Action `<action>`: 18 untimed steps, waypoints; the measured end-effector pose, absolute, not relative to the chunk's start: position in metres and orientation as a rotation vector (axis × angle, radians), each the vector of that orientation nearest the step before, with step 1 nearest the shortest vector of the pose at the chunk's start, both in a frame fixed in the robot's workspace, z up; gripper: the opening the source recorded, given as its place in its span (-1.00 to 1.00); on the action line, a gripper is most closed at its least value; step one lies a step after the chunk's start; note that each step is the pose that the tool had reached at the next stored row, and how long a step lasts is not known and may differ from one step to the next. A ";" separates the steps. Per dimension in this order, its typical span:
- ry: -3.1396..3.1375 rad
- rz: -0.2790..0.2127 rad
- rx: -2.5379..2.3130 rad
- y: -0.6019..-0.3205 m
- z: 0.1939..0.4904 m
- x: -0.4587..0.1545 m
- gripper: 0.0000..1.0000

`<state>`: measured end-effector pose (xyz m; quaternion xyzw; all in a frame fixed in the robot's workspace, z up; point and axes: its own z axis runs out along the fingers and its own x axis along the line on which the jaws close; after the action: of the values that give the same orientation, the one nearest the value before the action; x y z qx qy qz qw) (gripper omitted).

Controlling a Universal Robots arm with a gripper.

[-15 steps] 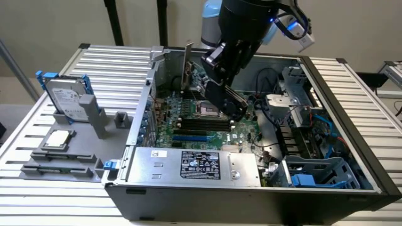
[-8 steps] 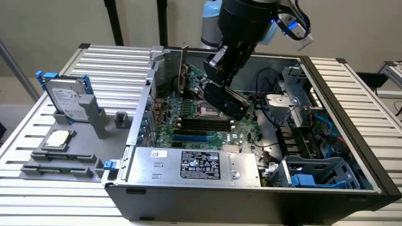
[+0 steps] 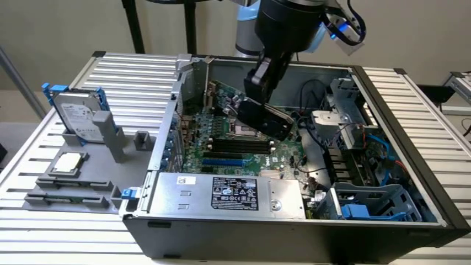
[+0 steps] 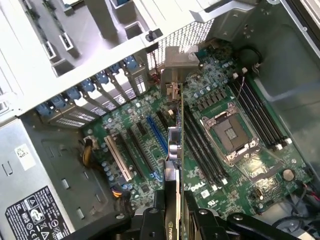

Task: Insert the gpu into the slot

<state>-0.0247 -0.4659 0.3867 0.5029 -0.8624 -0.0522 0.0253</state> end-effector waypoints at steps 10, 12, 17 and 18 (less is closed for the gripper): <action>-2.516 -0.155 1.792 -0.466 0.384 -0.025 -0.48; -2.490 -0.160 1.832 -0.466 0.384 -0.025 -0.48; -2.439 -0.192 1.924 -0.466 0.383 -0.025 -0.48; -2.429 -0.199 1.943 -0.466 0.383 -0.025 -0.48</action>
<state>-0.0247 -0.4659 0.3832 0.6234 -0.7792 -0.0639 0.0124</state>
